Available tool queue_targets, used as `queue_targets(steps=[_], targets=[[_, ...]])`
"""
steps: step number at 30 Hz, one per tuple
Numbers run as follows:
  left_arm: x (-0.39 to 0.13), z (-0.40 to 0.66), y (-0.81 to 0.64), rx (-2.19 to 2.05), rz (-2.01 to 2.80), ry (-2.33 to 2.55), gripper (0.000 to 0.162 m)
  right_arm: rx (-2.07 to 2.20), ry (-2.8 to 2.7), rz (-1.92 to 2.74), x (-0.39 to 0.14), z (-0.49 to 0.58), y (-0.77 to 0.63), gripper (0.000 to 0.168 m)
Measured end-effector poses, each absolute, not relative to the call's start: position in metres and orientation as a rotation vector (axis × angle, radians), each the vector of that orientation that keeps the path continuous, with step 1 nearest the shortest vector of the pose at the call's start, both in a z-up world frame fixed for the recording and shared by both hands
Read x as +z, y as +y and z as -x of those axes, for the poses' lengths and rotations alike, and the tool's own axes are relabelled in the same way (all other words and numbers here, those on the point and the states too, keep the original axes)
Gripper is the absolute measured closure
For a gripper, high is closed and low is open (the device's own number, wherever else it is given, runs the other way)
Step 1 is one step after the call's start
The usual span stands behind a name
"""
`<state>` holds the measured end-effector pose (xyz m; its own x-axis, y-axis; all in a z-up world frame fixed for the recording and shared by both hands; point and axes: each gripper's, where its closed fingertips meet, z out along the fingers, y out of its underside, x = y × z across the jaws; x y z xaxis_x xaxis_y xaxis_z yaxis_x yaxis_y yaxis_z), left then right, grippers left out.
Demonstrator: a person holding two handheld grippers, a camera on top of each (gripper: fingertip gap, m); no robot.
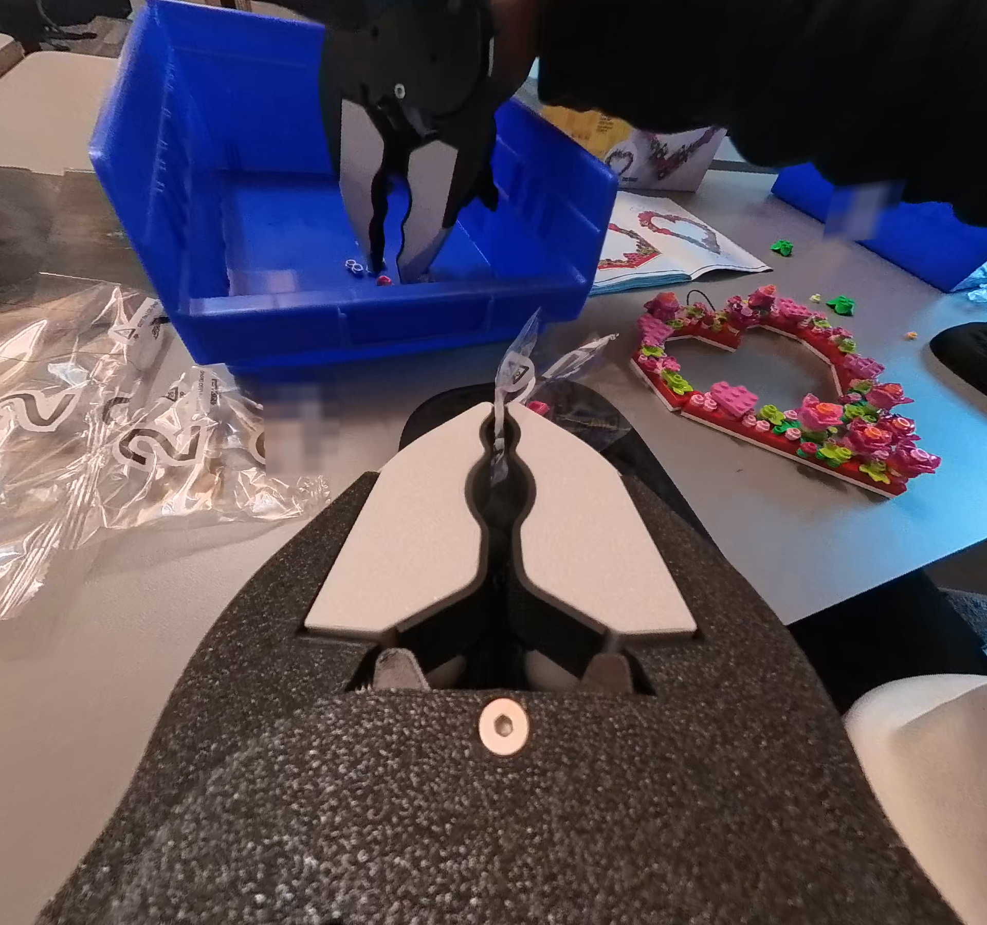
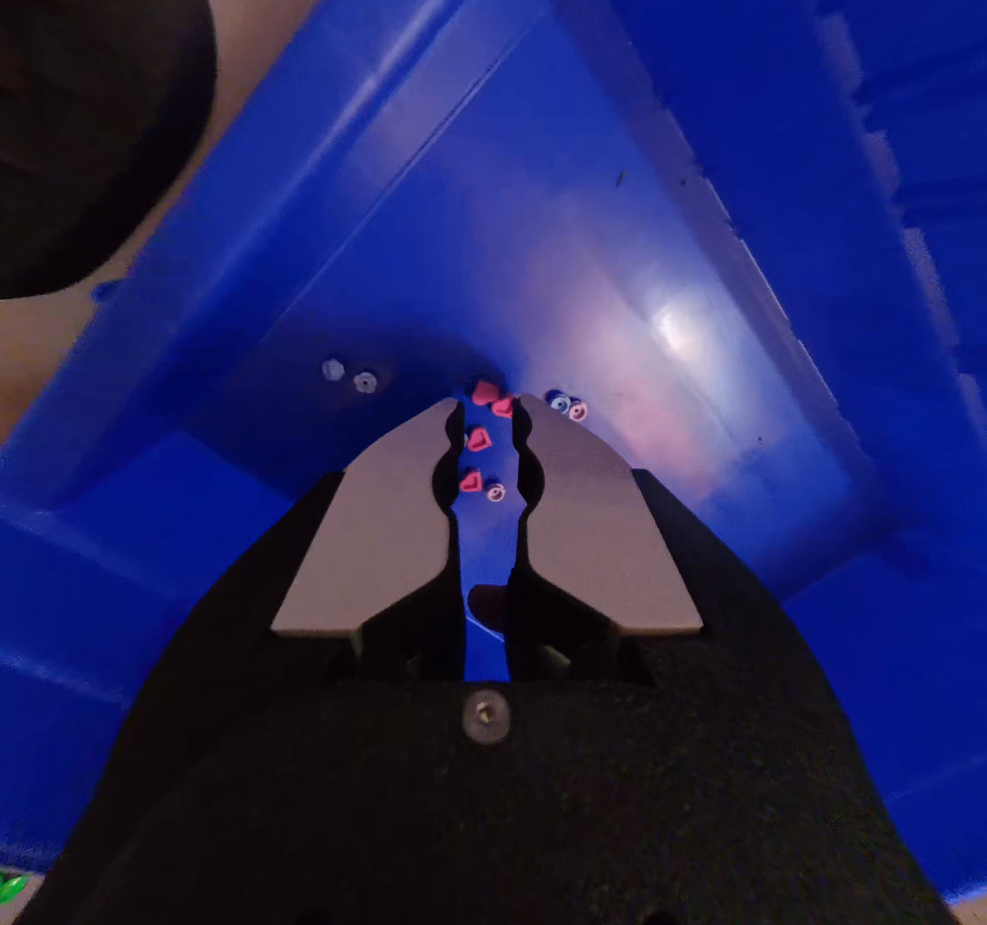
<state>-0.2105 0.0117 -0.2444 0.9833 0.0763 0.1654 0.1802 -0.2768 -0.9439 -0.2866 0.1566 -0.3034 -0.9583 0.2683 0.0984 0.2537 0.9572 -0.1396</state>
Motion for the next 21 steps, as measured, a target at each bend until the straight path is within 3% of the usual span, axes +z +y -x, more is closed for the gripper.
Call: queue_targets(steps=[6,10,15,21], targets=[[-0.247,0.210,0.012,-0.119,1.849,-0.188,0.162,0.183,-2.994,0.425,-0.309,0.290,0.161,0.149],[-0.248,0.211,0.012,-0.124,1.847,-0.191,0.162,0.195,-3.025,0.422,-0.310,0.289,0.160,0.159],[-0.248,0.212,0.010,-0.126,1.847,-0.200,0.162,0.208,-3.016,0.431,-0.309,0.289,0.161,0.159],[-0.248,0.214,0.010,-0.144,1.843,-0.220,0.162,0.657,-2.878,0.404,-0.244,0.273,0.101,0.159]])
